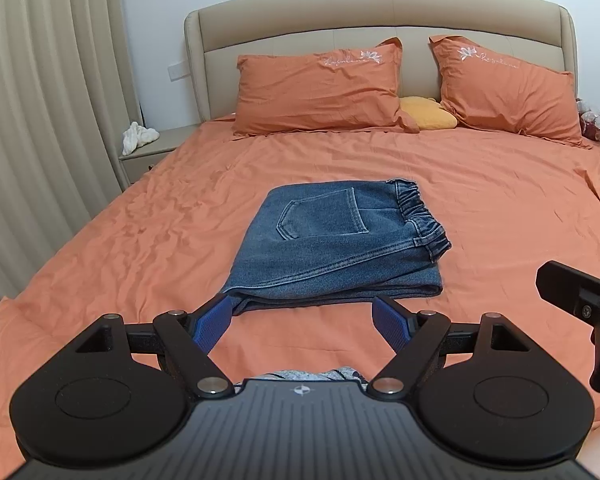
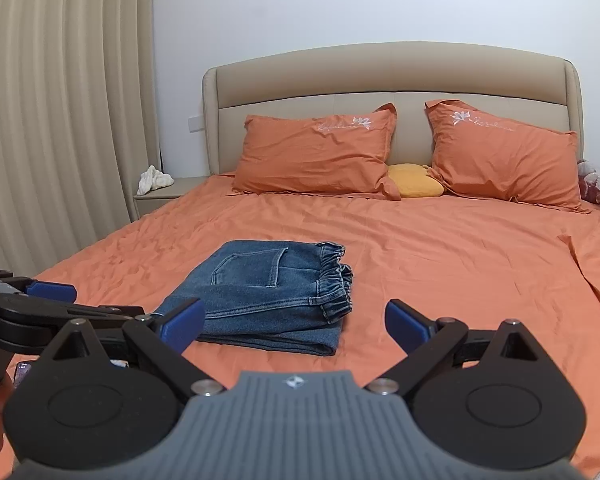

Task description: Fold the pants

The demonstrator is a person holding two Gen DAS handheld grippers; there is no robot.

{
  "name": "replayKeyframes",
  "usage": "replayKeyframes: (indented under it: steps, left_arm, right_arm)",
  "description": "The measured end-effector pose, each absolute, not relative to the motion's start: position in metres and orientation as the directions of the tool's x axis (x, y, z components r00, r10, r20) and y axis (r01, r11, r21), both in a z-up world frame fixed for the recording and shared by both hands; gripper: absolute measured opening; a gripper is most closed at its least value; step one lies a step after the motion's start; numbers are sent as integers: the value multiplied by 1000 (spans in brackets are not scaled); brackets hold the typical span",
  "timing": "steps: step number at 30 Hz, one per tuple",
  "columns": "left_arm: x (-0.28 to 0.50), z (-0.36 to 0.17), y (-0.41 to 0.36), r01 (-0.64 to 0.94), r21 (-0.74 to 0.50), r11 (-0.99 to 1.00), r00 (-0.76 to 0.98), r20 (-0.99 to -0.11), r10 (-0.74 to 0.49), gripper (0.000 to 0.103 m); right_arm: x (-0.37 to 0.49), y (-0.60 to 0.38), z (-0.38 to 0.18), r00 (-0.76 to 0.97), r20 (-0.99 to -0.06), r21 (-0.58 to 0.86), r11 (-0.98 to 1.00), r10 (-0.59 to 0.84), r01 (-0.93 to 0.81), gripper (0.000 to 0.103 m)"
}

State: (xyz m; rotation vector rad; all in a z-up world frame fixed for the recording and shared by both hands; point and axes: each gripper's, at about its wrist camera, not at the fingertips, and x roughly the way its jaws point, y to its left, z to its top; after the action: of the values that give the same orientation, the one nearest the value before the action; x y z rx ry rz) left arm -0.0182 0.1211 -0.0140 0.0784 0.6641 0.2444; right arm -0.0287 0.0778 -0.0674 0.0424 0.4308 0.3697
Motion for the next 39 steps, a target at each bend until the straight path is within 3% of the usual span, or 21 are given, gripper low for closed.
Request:
replayKeyframes:
  steps: [39]
  left_arm:
    - [-22,-3,115,-197,139,971,774,-586,241,93]
  right_arm:
    - [-34,76,-64,842,-402,124,932,360,-340,93]
